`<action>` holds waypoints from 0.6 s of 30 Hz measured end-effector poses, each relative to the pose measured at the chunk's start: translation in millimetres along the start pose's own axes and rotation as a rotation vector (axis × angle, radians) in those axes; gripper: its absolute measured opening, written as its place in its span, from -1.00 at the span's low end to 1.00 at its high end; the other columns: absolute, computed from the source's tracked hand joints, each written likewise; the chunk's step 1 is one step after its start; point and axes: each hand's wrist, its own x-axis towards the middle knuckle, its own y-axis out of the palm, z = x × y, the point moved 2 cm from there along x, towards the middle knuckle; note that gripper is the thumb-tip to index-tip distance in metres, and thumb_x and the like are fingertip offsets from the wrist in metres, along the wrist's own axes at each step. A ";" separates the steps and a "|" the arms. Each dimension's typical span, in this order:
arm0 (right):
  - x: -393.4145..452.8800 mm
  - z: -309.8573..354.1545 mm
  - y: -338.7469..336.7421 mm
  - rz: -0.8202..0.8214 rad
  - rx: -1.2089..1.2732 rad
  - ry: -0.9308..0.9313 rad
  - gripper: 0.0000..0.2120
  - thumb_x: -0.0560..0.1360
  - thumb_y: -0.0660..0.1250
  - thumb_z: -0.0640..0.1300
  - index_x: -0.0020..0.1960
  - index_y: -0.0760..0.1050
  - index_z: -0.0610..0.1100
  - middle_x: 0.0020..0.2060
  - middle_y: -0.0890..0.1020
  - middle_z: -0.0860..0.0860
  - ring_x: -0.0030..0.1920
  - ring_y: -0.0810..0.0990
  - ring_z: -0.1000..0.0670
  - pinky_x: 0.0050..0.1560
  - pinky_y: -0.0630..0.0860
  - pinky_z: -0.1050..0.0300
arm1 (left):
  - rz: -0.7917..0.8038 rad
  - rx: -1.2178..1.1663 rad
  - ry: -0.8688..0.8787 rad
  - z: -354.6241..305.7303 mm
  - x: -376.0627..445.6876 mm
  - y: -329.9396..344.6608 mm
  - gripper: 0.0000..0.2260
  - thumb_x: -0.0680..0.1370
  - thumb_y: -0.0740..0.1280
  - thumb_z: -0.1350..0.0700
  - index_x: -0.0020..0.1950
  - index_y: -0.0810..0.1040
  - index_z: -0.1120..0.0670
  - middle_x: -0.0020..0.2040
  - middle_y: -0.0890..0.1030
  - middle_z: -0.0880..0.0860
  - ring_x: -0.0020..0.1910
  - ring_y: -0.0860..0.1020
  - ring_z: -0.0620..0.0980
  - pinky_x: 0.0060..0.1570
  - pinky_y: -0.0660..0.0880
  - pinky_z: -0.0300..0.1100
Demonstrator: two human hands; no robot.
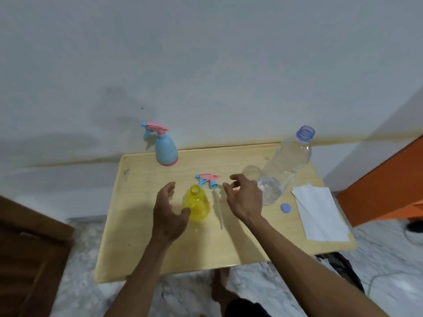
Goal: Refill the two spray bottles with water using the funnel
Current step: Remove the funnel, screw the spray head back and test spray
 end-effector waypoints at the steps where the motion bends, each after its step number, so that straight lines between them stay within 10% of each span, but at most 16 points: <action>1: 11.2 2.1 6.5 0.050 -0.064 0.005 -0.66 0.59 0.31 0.11 0.29 0.54 -0.04 0.01 0.70 0.06 0.20 0.52 -0.07 0.19 0.41 -0.07 | 0.048 0.015 -0.024 9.8 -2.3 4.7 -0.27 0.26 0.41 0.08 0.45 0.36 0.04 0.35 0.48 0.03 0.29 0.47 -0.01 0.22 0.51 0.11; 8: 71.3 5.1 53.0 0.348 -0.360 0.044 -0.53 0.57 0.30 0.21 0.31 0.49 -0.09 0.23 0.61 -0.09 0.29 0.49 -0.17 0.23 0.36 -0.08 | 0.116 0.006 -0.130 38.1 5.2 32.9 -0.04 0.13 0.55 -0.35 0.46 0.36 -0.08 0.38 0.49 -0.08 0.32 0.47 -0.08 0.26 0.50 -0.02; 18: 97.9 1.6 95.6 0.400 -0.403 0.164 -0.46 0.45 0.43 0.25 0.21 0.49 -0.12 0.13 0.63 -0.12 0.17 0.57 -0.20 0.17 0.48 -0.06 | 0.049 -0.020 -0.143 45.4 8.0 52.6 -0.24 0.18 0.69 -0.02 0.31 0.46 -0.08 0.16 0.59 -0.15 0.10 0.55 -0.22 0.06 0.45 -0.43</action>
